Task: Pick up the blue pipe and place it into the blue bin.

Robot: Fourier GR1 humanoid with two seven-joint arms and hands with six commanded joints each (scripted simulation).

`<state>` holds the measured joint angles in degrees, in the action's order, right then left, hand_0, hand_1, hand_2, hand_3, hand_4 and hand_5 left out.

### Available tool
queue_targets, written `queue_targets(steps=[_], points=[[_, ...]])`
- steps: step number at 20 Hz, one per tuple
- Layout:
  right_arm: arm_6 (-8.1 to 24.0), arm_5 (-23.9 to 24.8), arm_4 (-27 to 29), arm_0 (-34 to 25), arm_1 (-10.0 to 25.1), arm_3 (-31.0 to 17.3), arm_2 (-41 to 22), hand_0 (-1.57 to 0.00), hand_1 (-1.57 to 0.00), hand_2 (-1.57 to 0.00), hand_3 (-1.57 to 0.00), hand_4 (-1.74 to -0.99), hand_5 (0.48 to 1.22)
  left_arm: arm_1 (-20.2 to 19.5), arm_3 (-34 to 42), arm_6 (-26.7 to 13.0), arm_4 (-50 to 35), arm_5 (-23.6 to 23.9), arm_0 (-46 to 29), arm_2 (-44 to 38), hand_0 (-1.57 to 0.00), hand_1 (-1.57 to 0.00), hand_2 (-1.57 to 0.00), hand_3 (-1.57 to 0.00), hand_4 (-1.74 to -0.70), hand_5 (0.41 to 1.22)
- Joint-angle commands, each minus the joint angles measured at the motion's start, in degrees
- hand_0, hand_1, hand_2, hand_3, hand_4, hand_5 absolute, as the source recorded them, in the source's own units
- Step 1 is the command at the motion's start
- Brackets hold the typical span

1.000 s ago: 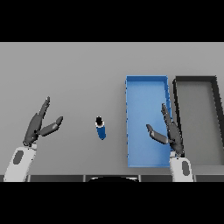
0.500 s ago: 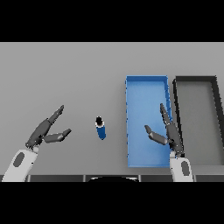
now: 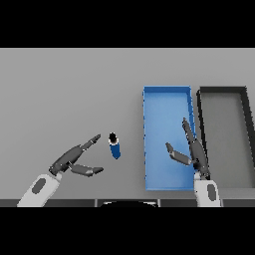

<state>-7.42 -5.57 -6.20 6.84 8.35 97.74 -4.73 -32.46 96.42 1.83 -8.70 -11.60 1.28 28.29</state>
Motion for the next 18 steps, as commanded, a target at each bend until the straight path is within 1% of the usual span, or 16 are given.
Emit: queue_targets(steps=[1, 3, 4, 5, 6, 7, 10, 11, 12, 13, 14, 16, 17, 18], points=[[0.4, 0.1, -0.1, -0.1, -0.1, 0.1, -0.1, 0.0, 0.0, 0.0, 0.0, -1.263, 0.617, 1.2, -0.5, -0.6, 0.4, 0.1, 0.5, 0.8, 0.0, 0.0, 0.0, 0.0, -1.11, 0.447], [1.6, 0.2, 0.6, -0.8, 0.0, -0.5, 0.7, 0.0, 0.0, 0.0, 0.0, -1.27, 0.617, 3.5, -2.3, -1.1, 0.7, -0.3, 2.1, 1.8, 0.0, 0.0, 0.0, 0.0, -1.12, 0.446], [1.4, 0.2, 0.3, -0.1, -0.5, -0.1, 0.1, 0.0, 0.0, 0.0, 0.0, -1.272, 0.617, 4.4, -3.4, -1.2, 1.3, -0.3, 3.1, 2.1, 0.0, 0.0, 0.0, 0.0, -1.12, 0.446], [1.2, -0.1, 0.6, 0.5, 0.0, 0.0, 0.5, 0.0, 0.0, 0.0, 0.0, -1.271, 0.616, 5.3, -3.6, -1.2, 1.6, -0.1, 3.2, 2.6, 0.0, 0.0, 0.0, 0.0, -1.12, 0.446], [1.5, 0.0, 0.5, 0.1, -0.3, 0.0, 0.3, 0.0, 0.0, 0.0, 0.0, -1.275, 0.615, 6.8, -4.9, -2.1, 2.4, 0.3, 4.0, 3.4, 0.0, 0.0, 0.0, 0.0, -1.12, 0.446], [0.8, 0.2, 0.4, 0.5, -0.3, 0.5, 0.3, 0.0, 0.0, 0.0, 0.0, -1.276, 0.613, 8.2, -6.1, -2.3, 2.7, 0.5, 4.9, 3.7, 0.0, 0.0, 0.0, 0.0, -1.11, 0.447], [1.0, 0.3, 0.5, 1.2, -0.7, 0.7, 0.2, 0.0, 0.0, 0.0, 0.0, -1.274, 0.605, 11.4, -9.6, -3.1, 1.5, -0.6, 7.2, 4.0, 0.0, 0.0, 0.0, 0.0, -1.12, 0.448], [0.8, 0.3, 0.7, 1.0, -0.4, 0.7, 0.7, 0.0, 0.0, 0.0, 0.0, -1.274, 0.603, 12.6, -12.2, -2.4, 3.1, -0.2, 8.2, 4.3, 0.0, 0.0, 0.0, 0.0, -1.11, 0.444], [1.3, 0.6, 0.4, 1.1, -0.1, 0.8, 0.7, 0.0, 0.0, 0.0, 0.0, -1.266, 0.598, 12.9, -12.7, -1.2, 4.2, 0.4, 8.2, 4.5, 0.0, 0.0, 0.0, 0.0, -1.1, 0.441], [1.6, 0.3, 0.6, 0.8, -0.2, 0.5, 0.6, 0.0, 0.0, 0.0, 0.0, -1.265, 0.597, 14.0, -14.1, -0.6, 5.4, 1.2, 9.4, 4.7, 0.0, 0.0, 0.0, 0.0, -1.08, 0.442], [0.7, 0.0, 0.7, 1.7, -0.3, 1.0, 0.4, 0.0, 0.0, 0.0, 0.0, -1.267, 0.598, 14.8, -15.1, 0.9, 5.7, 1.2, 9.8, 4.9, 0.0, 0.0, 0.0, 0.0, -1.07, 0.445], [1.2, 0.0, 0.9, 1.4, -0.1, 0.8, 0.8, 0.0, 0.0, 0.0, 0.0, -1.264, 0.598, 17.5, -18.5, 2.1, 4.7, 0.2, 11.8, 4.6, 0.0, 0.0, 0.0, 0.0, -1.09, 0.477], [1.0, 0.0, 0.7, 1.5, -0.1, 0.8, 0.6, 0.0, 0.0, 0.0, 0.0, -1.267, 0.6, 17.7, -18.6, 3.9, 3.7, -0.2, 11.7, 4.1, 0.0, 0.0, -0.02, -0.02, -1.11, 0.507], [1.0, -0.2, 0.9, 1.1, -0.1, 0.8, 0.7, 0.0, 0.0, 0.0, 0.0, -1.266, 0.601, 18.9, -19.9, 3.9, 2.9, -0.1, 12.4, 3.5, 0.0, -0.03, -0.11, -0.1, -1.14, 0.55]])
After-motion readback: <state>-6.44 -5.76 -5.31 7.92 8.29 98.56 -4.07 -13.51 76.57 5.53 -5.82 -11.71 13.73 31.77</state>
